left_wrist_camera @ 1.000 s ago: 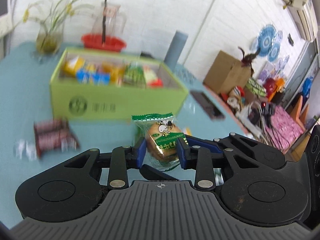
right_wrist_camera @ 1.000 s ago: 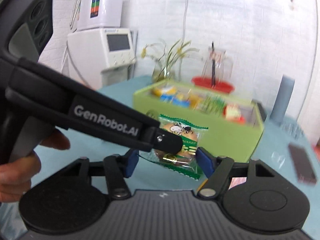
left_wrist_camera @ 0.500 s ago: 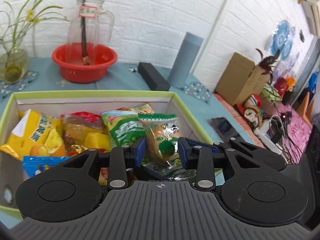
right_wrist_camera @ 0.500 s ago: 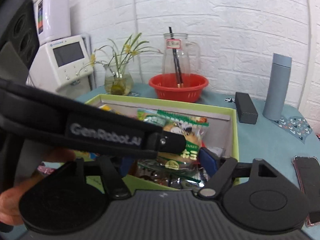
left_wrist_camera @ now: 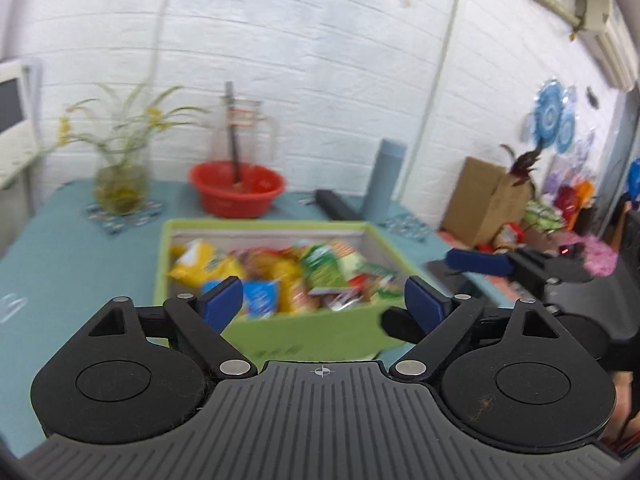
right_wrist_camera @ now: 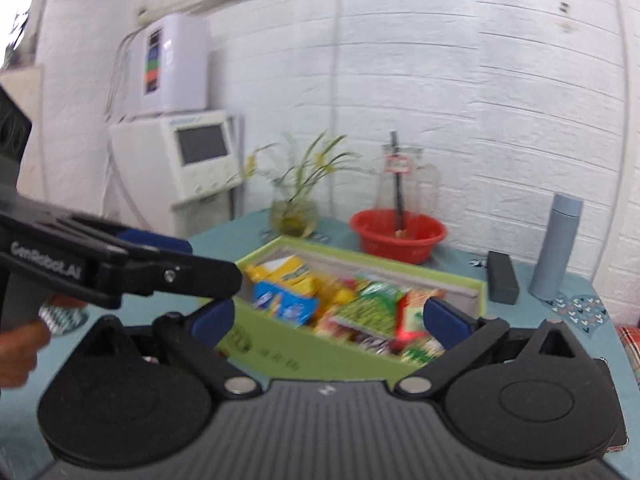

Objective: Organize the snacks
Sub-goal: 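Reach the left tool to the dark red wafer packet and grasp it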

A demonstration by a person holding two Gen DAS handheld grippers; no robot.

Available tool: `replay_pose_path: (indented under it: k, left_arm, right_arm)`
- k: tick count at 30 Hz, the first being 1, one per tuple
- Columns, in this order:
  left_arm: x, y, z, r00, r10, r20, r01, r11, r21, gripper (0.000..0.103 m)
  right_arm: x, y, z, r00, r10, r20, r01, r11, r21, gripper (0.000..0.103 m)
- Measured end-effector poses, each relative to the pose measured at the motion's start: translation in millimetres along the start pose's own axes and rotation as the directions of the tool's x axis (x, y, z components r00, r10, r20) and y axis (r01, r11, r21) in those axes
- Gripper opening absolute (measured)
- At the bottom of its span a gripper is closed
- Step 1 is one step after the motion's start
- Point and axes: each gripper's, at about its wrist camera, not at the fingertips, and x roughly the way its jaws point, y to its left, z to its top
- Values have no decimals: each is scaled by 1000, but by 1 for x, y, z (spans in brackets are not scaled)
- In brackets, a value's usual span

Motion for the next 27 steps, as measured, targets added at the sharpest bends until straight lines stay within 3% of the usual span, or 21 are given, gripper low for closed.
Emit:
replay_pose_path:
  k: [3,6,9,12,16,19,23,25,27]
  left_arm:
    - [-19,24,-26,998,62,-22,-63,997,-49,82]
    - [-20,58,-54,991,87,-98,-102,982,-158,81]
    - [-14,87,-72,984,85,-154,-121,962,-243,77]
    - [-1,112,-70,984,52,-170,-102,948,-300,70]
    - [33,128,-49,981,15,-195,-63,967,-246,65]
    - [64,128,-47,967,-22,-255,-33,977,-210,56]
    - [78,111,-59,953,-72,-294,30,989,-146,44]
    - [77,97,-67,945,-53,-324,23,995,-97,35]
    - [68,83,-76,947,-30,-319,7,997,-74,34]
  right_arm:
    - [-6,35,-13,999,36,-31,-38,997,-63,102]
    - [8,59,-29,989,109,-105,-115,992,-55,102]
    - [36,81,-42,966,174,-190,-185,982,-46,102]
    - [70,99,-49,939,219,-266,-236,971,-34,102]
    - [95,115,-58,918,221,-329,-237,972,-7,102]
    - [99,121,-63,902,253,-351,-262,965,22,102]
    - [95,117,-70,902,230,-366,-233,972,36,102]
    - [86,111,-73,906,224,-360,-217,974,61,102]
    - [72,104,-77,907,224,-356,-206,975,87,102]
